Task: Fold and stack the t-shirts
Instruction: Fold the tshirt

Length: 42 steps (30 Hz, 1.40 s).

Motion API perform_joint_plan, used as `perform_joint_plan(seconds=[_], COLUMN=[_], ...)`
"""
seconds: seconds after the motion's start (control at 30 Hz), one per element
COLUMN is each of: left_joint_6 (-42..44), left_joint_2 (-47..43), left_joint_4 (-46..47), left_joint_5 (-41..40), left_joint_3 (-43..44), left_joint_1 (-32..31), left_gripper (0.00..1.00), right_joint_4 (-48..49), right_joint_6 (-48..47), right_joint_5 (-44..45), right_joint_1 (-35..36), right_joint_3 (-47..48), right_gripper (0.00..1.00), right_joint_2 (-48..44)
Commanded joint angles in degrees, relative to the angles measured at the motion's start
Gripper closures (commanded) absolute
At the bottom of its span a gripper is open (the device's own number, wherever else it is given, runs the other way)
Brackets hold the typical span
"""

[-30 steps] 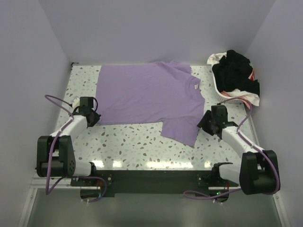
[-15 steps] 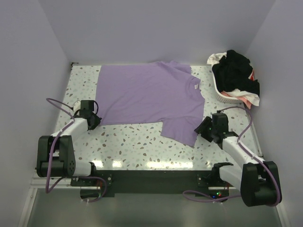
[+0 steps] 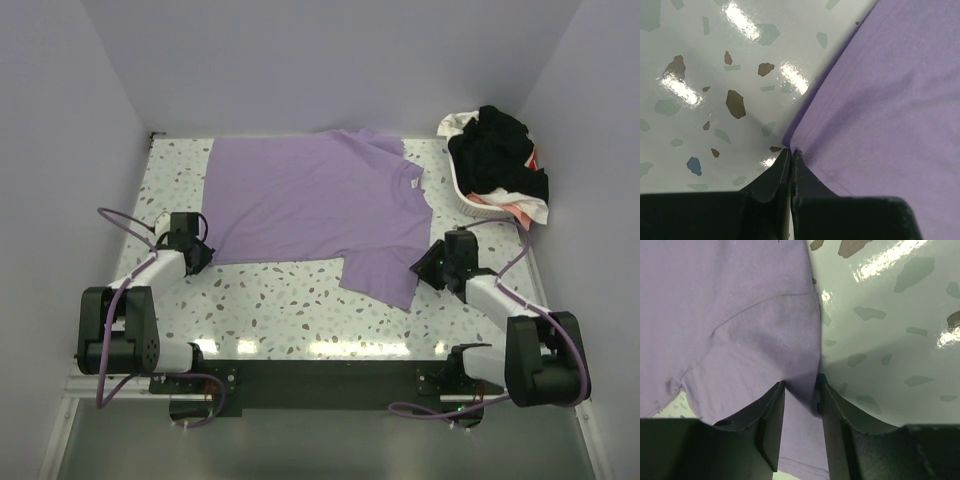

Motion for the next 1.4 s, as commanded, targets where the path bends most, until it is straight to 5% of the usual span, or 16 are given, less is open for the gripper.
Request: perform_joint_plan(seconds=[0.0,0.33,0.83,1.37], left_joint_6=[-0.17,0.19,1.50,4.49], left_joint_2=[-0.25,-0.34,-10.97,-33.03], left_joint_4=[3.08,3.96,-6.84,-22.85], left_joint_5=[-0.67,-1.38,-6.04,-8.76], left_joint_3=[-0.52,0.00,5.71,13.98], left_joint_1=[0.17,0.26,0.35,0.35], left_gripper=[1.00,1.00,1.00,1.00], right_joint_4=[2.93,-0.13,-21.40,-39.96], right_joint_6=[1.55,1.29,-4.52,-7.86], right_joint_5=[0.79,1.48,5.62,6.76], right_joint_1=[-0.01,-0.01,-0.44,-0.53], right_joint_3=[1.46,5.41,20.00,30.39], right_gripper=[0.62,1.00,1.00,1.00], right_joint_2=[2.83,0.39,-17.72,-32.74])
